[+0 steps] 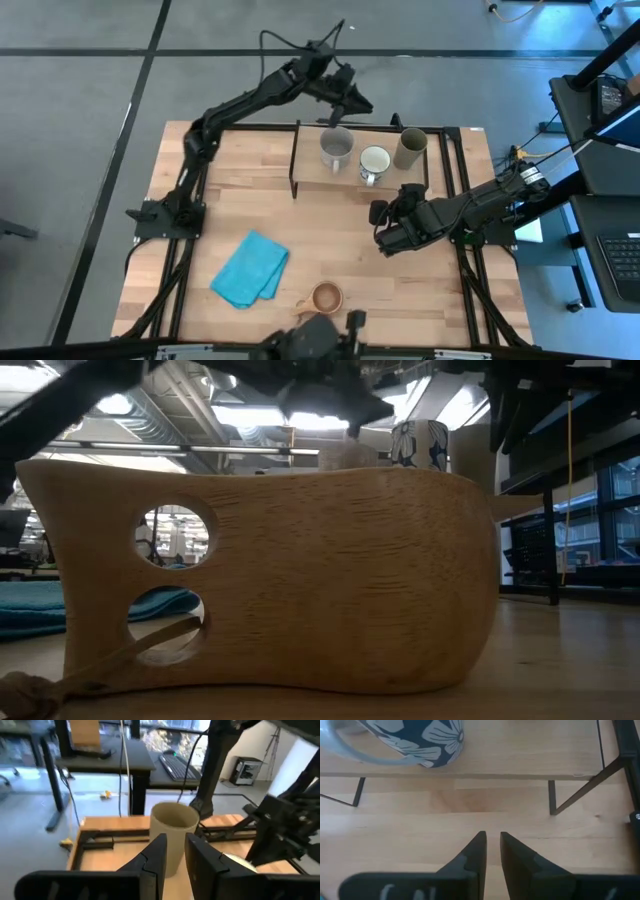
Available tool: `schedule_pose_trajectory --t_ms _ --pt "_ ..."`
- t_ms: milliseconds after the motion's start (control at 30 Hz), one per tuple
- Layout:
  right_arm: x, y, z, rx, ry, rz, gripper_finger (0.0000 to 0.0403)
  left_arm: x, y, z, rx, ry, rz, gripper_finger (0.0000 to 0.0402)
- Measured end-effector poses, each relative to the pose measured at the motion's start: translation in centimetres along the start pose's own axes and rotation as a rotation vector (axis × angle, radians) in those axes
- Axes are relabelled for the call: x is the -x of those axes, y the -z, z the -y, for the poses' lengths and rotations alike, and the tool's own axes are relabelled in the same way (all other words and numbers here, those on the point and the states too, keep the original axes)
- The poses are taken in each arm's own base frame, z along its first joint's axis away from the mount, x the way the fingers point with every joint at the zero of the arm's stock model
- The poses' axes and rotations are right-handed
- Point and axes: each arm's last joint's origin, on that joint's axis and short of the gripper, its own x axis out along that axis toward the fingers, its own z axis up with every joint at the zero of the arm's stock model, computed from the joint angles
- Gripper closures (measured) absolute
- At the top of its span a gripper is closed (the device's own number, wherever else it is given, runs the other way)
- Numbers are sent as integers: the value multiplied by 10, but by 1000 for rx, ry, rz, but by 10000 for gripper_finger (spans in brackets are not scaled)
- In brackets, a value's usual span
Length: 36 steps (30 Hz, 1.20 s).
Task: Stack small to large cups/mugs on shelf
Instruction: Put the blue mug on the shelf
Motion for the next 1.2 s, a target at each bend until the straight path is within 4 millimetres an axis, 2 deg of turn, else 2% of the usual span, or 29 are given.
schedule_pose_trajectory --t_ms 133,233,333,667,1200 --pt "0 0 0 -11 0 0 347 -9 10 -23 27 -8 -12 337" --pt "0 0 0 -17 0 -1 347 -15 24 -37 84 -17 -39 337" --pt "0 1 0 -36 12 -22 347 -21 38 -45 115 -27 -63 337" --pt "-4 -7 0 -71 40 18 347 -31 43 -41 116 -18 -73 337" --pt "-21 -30 -8 -67 85 37 347 -31 43 -41 118 -18 -75 337"
